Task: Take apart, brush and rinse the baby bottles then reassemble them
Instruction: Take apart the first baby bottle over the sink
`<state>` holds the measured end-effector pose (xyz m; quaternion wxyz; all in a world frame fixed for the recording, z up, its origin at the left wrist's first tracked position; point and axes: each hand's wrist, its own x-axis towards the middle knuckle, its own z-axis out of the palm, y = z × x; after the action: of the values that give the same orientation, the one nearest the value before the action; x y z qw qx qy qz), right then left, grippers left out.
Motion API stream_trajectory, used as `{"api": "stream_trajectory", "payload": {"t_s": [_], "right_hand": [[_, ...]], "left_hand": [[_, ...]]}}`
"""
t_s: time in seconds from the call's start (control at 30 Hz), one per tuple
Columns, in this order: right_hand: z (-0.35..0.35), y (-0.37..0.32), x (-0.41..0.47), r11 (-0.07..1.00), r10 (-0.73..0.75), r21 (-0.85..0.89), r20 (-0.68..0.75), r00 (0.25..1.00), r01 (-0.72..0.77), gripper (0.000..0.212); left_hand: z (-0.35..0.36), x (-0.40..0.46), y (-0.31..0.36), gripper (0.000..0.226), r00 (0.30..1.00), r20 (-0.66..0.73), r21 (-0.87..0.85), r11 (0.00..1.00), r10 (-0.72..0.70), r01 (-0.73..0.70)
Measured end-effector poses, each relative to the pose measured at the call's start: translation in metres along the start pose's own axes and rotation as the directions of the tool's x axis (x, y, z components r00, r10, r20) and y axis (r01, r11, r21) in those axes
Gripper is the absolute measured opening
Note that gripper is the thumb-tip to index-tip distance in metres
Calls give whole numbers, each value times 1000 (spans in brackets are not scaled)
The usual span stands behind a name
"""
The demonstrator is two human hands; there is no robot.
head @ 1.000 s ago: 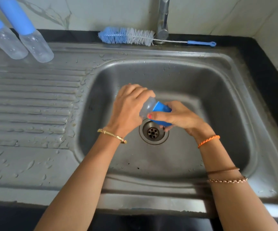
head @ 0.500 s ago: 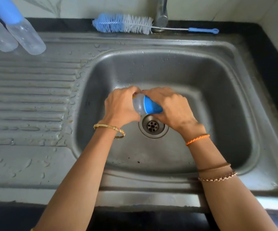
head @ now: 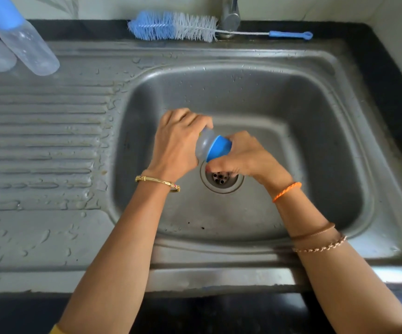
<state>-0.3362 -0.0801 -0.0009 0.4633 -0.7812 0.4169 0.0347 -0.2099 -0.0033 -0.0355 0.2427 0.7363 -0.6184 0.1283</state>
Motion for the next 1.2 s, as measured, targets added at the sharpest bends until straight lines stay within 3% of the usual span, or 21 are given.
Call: {"api": "stream_trajectory", "payload": {"t_s": [0.07, 0.17, 0.2, 0.23, 0.27, 0.3, 0.33, 0.4, 0.5, 0.57, 0.63, 0.77, 0.87, 0.97, 1.07, 1.13, 1.2], "right_hand": [[8, -4, -1, 941, -92, -336, -168, 982, 30, 30], [6, -2, -9, 792, -278, -608, -278, 920, 55, 41], [-3, 4, -13, 755, -377, -652, -348, 858, 67, 46], [-15, 11, -17, 759, -478, -646, -460, 748, 88, 49], [-26, 17, -22, 809, -507, -579, -595, 624, 105, 50], [-35, 24, -24, 859, -468, -502, -685, 558, 102, 48], [-39, 26, -20, 898, -385, -436, -707, 593, 64, 46], [-34, 30, -7, 920, -182, -388, -556, 811, -59, 44], [-23, 38, 7, 897, -47, -431, -324, 945, -103, 60], [-9, 50, 15, 886, 31, -452, -155, 987, -98, 66], [9, 63, 23, 870, 115, -484, 14, 993, -94, 59], [23, 73, 25, 764, 247, -645, 313, 917, 14, 64], [17, 70, 26, 757, 226, -651, 339, 913, 54, 77], [-9, 63, 27, 834, 103, -552, 189, 977, 19, 86], [-40, 56, 22, 994, 29, -109, 57, 998, -23, 93], [-46, 46, 14, 986, -25, 166, 62, 998, 15, 87], [-39, 36, 13, 981, -67, 188, 125, 990, 42, 81]], "left_hand": [[-1, 3, 7, 50, 997, 39, -21, 997, -69, 70], [-6, 1, -2, 42, 978, 115, -26, 983, -176, 180], [-9, -3, -14, 37, 961, 132, 1, 970, -242, 244], [-13, -6, -25, 31, 934, 118, 20, 941, -337, 337], [-18, -7, -29, 27, 903, 81, 13, 906, -422, 422], [-20, -5, -23, 25, 895, 62, -32, 895, -442, 444], [-20, 1, -10, 27, 922, 68, -83, 919, -380, 385], [-14, 12, 17, 34, 961, 116, -173, 947, -253, 270], [-8, 13, 18, 45, 914, 216, -187, 904, -343, 384], [-7, 6, 3, 53, 874, 254, -140, 878, -415, 458], [-6, 5, 2, 53, 871, 299, -105, 893, -391, 437], [-2, 5, 12, 51, 850, 411, -63, 920, -329, 387], [-4, 4, 16, 55, 839, 453, -54, 930, -303, 365], [-6, 3, 14, 57, 839, 459, -39, 937, -292, 348], [-6, 3, 9, 58, 857, 434, -31, 946, -278, 323], [-6, 2, 9, 58, 871, 426, -42, 956, -245, 290], [-4, 1, 12, 56, 887, 410, -60, 965, -211, 257]]}}
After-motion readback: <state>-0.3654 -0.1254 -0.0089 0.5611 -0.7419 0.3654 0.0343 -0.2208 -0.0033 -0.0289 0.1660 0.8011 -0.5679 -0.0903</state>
